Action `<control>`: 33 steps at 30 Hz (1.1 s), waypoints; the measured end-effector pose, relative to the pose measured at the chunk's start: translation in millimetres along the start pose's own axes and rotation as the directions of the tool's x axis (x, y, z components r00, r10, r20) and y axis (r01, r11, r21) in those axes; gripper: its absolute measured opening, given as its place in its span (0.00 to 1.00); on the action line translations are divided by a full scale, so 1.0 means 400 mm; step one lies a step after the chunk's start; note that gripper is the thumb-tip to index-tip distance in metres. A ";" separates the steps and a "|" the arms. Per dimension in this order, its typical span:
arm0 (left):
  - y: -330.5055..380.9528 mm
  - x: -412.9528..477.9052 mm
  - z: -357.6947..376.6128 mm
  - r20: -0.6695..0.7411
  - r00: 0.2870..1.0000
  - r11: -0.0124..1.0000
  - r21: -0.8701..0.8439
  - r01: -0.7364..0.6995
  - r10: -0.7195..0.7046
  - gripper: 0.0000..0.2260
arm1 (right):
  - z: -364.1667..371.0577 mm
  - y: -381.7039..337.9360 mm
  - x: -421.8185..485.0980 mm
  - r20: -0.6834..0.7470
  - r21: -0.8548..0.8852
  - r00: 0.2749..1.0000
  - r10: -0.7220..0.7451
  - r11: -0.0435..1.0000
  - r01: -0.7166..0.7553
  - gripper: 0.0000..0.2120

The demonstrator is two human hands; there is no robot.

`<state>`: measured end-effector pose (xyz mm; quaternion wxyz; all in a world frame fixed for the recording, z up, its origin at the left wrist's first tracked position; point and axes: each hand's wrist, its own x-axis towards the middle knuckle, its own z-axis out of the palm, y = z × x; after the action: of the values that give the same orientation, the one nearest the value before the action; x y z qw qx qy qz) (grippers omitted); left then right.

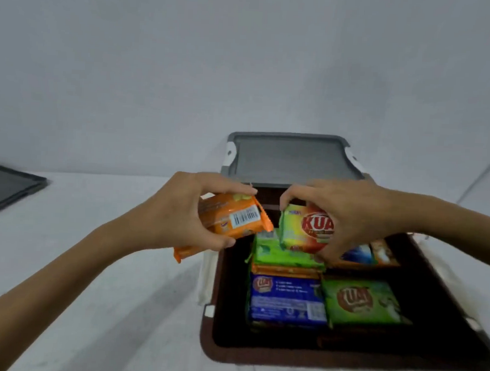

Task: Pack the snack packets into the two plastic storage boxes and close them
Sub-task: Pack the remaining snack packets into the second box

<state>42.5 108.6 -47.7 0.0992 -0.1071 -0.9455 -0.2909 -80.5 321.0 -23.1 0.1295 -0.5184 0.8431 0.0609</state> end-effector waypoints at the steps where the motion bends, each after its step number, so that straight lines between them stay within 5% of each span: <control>1: 0.022 0.016 0.024 0.039 0.999 0.999 -0.013 -0.032 0.033 0.28 | 0.018 0.019 -0.030 0.020 0.004 1.000 -0.001 1.000 0.001 0.35; 5: 0.092 0.058 0.125 0.214 0.971 0.994 -0.005 -0.113 0.111 0.28 | 0.089 0.065 -0.124 0.077 -0.001 0.997 0.001 1.000 -0.001 0.37; 10: 0.120 0.079 0.239 0.407 0.912 0.975 0.184 -0.127 0.042 0.29 | 0.177 0.078 -0.164 0.144 -0.140 0.990 0.000 0.990 0.020 0.42; 17: 0.132 0.074 0.341 0.450 0.892 0.845 0.495 -0.201 -0.051 0.30 | 0.244 0.070 -0.134 0.079 -0.243 0.996 -0.028 0.969 0.046 0.37; 24: 0.131 0.078 0.332 0.500 0.863 0.851 0.480 -0.214 -0.065 0.32 | 0.238 0.071 -0.141 0.063 -0.199 0.998 0.006 0.980 0.007 0.36; 28: 0.142 0.094 0.283 0.373 0.927 0.925 0.362 -0.118 -0.028 0.26 | 0.180 0.072 -0.139 -0.095 -0.126 0.995 -0.021 0.992 0.009 0.28; 33: 0.112 0.090 0.174 -0.007 0.999 0.951 0.307 0.046 -0.047 0.13 | 0.088 0.043 -0.067 -0.283 -0.070 0.955 -0.092 0.995 0.075 0.21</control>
<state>11.0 189.9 -71.3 0.1075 -0.0682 -0.9815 -0.1427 -78.9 359.9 -49.8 -0.0063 -0.5604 0.8282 0.0045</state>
